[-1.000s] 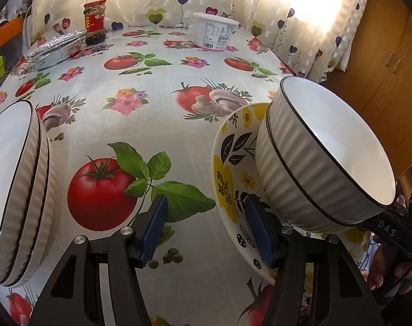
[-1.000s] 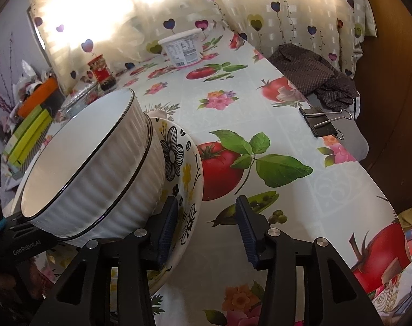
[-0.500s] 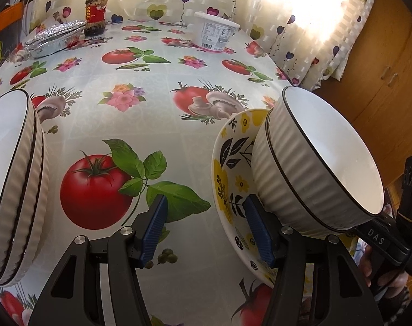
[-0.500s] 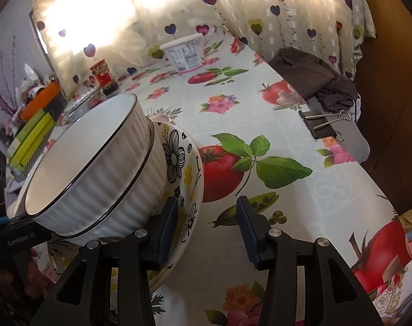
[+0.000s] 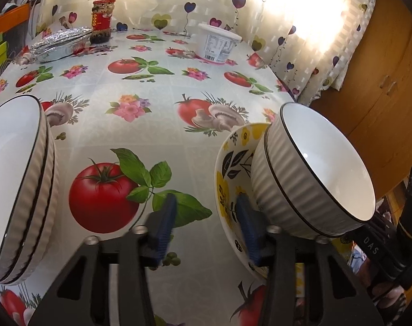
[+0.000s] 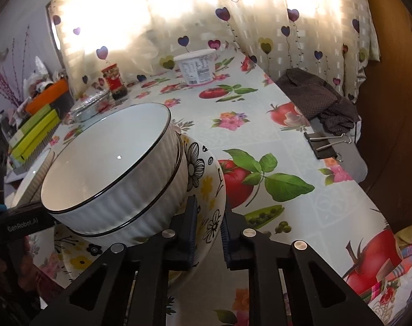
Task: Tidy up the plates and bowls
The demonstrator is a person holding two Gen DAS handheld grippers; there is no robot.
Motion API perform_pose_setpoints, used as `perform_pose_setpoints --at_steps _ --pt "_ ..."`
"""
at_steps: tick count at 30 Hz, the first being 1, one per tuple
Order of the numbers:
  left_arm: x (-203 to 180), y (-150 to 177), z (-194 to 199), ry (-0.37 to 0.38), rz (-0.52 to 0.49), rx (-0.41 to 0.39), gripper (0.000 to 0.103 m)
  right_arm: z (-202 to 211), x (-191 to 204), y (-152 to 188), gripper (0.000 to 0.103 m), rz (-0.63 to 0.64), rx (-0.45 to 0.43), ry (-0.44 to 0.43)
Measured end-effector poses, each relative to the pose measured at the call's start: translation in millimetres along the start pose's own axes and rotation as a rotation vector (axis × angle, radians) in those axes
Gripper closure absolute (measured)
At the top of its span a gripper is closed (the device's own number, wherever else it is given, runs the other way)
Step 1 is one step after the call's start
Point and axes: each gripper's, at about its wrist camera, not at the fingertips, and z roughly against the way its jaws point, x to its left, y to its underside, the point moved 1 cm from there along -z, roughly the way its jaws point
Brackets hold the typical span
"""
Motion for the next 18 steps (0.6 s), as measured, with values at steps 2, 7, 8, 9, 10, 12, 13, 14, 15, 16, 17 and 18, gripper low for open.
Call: perform_pose_setpoints --at_steps 2,7,8,9,10,12,13,14,15,16,17,18 --pt "0 0 1 0.003 0.003 -0.005 0.064 -1 0 0 0.087 -0.003 0.0 -0.002" --pt "-3 -1 -1 0.005 -0.01 -0.013 0.073 0 0 0 0.087 0.002 -0.003 0.004" --pt "-5 -1 0 0.009 -0.014 -0.015 0.076 0 0 0 0.087 -0.004 -0.006 0.003" --pt "-5 -1 0 0.01 -0.017 -0.017 0.078 -1 0 0 0.087 -0.006 -0.007 0.001" --pt "-7 -1 0 0.012 -0.021 -0.019 0.082 0 0 0 0.087 -0.01 -0.008 0.0" --pt "-10 -2 -1 0.011 -0.031 -0.024 0.085 0 0 0 0.087 -0.008 -0.008 0.0" --pt "-10 -2 -1 0.01 -0.031 -0.024 0.087 0 -1 0 0.087 -0.011 -0.008 -0.002" --pt "-11 -2 -2 0.012 -0.03 -0.022 0.088 0 0 0 0.087 -0.014 -0.007 -0.003" --pt "-11 -2 -3 0.014 -0.029 -0.021 0.088 0 -1 0 0.087 -0.017 -0.008 -0.006" --pt "-11 -2 -3 0.014 -0.026 -0.02 0.088 0 -1 -1 0.087 -0.019 -0.007 -0.01" --pt "-12 -2 -4 0.017 -0.024 -0.021 0.089 0 -2 -1 0.087 -0.024 -0.004 -0.015" --pt "-12 -2 -4 0.018 -0.026 -0.021 0.089 -1 -2 -1 0.087 -0.03 0.0 -0.019"
